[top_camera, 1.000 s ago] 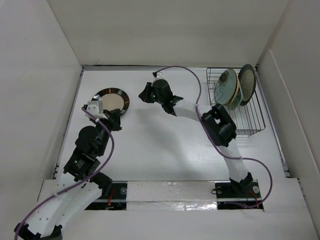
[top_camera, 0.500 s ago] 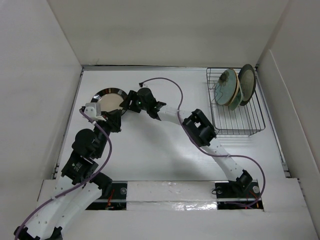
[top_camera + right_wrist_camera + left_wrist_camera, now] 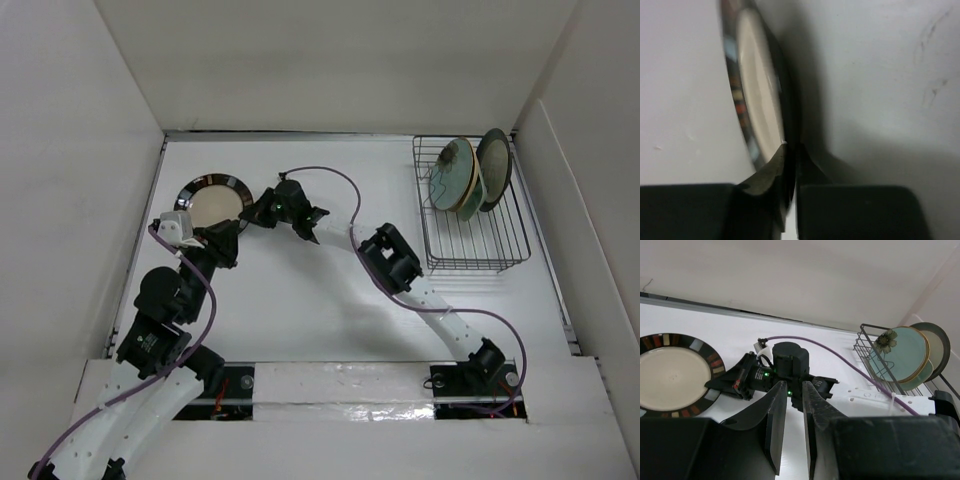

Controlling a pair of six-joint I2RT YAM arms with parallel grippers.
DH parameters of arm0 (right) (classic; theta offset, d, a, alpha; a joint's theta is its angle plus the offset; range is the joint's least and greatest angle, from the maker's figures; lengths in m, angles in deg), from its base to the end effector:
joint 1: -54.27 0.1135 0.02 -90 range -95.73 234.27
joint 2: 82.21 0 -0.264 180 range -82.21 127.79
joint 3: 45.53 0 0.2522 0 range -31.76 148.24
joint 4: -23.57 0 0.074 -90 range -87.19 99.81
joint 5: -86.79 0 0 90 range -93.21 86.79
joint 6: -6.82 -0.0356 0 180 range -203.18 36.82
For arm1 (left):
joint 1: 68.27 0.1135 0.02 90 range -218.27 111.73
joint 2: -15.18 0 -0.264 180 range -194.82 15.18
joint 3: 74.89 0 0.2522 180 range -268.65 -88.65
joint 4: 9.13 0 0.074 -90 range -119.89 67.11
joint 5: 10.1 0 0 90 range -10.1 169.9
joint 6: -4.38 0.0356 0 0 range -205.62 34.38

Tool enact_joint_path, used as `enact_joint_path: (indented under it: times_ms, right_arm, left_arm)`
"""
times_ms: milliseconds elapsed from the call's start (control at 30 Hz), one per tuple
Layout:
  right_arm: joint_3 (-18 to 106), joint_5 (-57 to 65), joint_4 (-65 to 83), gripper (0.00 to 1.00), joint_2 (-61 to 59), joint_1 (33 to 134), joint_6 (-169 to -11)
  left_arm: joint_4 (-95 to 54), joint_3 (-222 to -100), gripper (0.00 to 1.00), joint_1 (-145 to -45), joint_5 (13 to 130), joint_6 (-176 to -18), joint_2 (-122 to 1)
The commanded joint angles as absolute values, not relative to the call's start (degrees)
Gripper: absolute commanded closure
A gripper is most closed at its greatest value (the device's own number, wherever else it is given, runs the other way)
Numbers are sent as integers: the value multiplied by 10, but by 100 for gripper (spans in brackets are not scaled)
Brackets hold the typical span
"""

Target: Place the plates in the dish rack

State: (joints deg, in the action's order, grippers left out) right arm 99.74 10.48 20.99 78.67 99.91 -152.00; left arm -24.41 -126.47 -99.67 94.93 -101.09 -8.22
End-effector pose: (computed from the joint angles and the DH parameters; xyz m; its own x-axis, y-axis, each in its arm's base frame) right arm 0.4243 0.4459 0.0982 -0.8732 0.4029 -0.2744 -0.1043 0.3955 0.9125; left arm 0.0950 -0.0472 0.3616 0.1070 -0.3671 -0.9240 0.3278 0.8904 -0.3158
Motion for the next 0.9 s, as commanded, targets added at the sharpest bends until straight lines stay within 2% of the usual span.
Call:
enact_joint_path:
  times_ms: [0,133,233,267,433,500,667,733,767,867]
  right_arm:
    - [980,111,240,100,773,1004,-1513]
    - [854,104,343,100,694,999,-1504]
    - [787,107,430,100,579,999,-1461]
    - [768,101,438,100,579,999,-1443]
    - [671,27,431,100,373,986,-1320]
    - [596,13,442,100,314,958,-1283]
    - [481,-39,367,100,123,883,-1144]
    - [421,-154,331,100,60,857,-1085]
    - [402,-187,308,100,4,847,-1032]
    - [376,-282,248,100,-62,800,-964]
  left_arm:
    - [-219,-1264,83,-995,948,-1006,-84]
    - [-218,-1266,83,-995,948,-1005,-90]
    - [-222,-1268,82,-995,955,-1005,-90]
    - [-222,-1268,82,-995,960,-1004,-87]
    - [-224,-1267,81,-995,981,-1001,-76]
    - [-219,-1265,79,-995,983,-1000,-70]
    - [-224,-1269,75,-995,957,-1003,-80]
    - [-220,-1265,74,-995,948,-1003,-81]
    - [-219,-1264,73,-995,948,-1003,-82]
    - [-223,-1266,72,-995,936,-1006,-85]
